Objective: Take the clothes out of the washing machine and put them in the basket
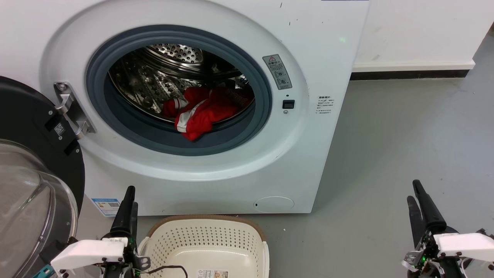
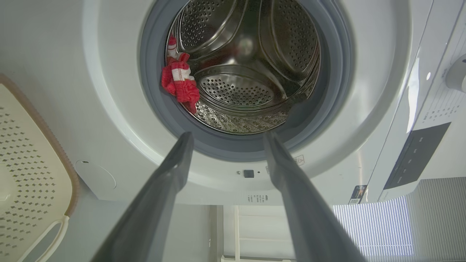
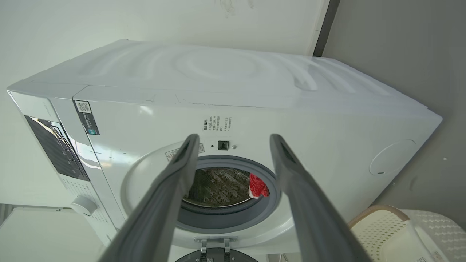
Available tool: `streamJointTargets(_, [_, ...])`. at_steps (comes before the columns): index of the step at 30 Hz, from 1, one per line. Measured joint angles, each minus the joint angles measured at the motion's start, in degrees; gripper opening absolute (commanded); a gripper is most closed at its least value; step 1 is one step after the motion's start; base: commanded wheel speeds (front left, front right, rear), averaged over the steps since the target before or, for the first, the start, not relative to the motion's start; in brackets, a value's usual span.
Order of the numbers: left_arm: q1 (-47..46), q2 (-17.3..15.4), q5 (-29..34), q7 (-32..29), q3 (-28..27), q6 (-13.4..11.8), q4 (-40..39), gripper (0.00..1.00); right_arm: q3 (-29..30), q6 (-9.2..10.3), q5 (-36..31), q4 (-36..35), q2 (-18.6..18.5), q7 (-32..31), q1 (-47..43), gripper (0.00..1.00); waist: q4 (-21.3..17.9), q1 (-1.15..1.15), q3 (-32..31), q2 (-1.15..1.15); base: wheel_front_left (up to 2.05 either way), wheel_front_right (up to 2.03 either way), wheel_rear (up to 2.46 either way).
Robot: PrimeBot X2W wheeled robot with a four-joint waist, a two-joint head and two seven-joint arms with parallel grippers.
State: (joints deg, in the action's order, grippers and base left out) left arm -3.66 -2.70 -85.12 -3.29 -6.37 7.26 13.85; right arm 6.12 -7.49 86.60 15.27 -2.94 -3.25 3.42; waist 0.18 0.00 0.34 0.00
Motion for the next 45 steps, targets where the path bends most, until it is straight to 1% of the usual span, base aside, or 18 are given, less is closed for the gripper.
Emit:
streamJointTargets(17, [1.07, -0.01, 17.66, 4.1, 1.94, -4.68, -6.1, 1.0, -1.8, 0.0, -22.64, -7.92, 0.02, 4.05, -1.41, 1.0, 0.25, 0.0, 0.46, 0.0, 0.0, 0.0, 0.0])
streamJointTargets(29, [2.16, -0.02, 30.29, 6.57, 4.34, -7.79, -8.05, 1.0, -4.21, 0.0, -38.98, -11.78, 0.02, 6.55, -2.75, 1.0, 0.42, 0.0, 0.46, 0.0, 0.0, 0.0, 0.0])
streamJointTargets(36, [2.64, -0.03, 37.2, 7.87, 5.86, -9.04, -8.58, 1.0, -5.31, 0.0, -46.63, -13.02, 0.02, 7.8, -3.59, 1.0, 0.51, 0.0, 0.27, 0.0, 0.0, 0.0, 0.0])
streamJointTargets(45, [3.46, -0.04, 44.74, 9.48, 6.97, -10.58, -9.25, 1.0, -6.15, 0.0, -54.3, -14.32, 0.02, 9.43, -4.81, 1.0, 0.62, 0.0, -0.02, 0.0, 0.0, 0.0, 0.0])
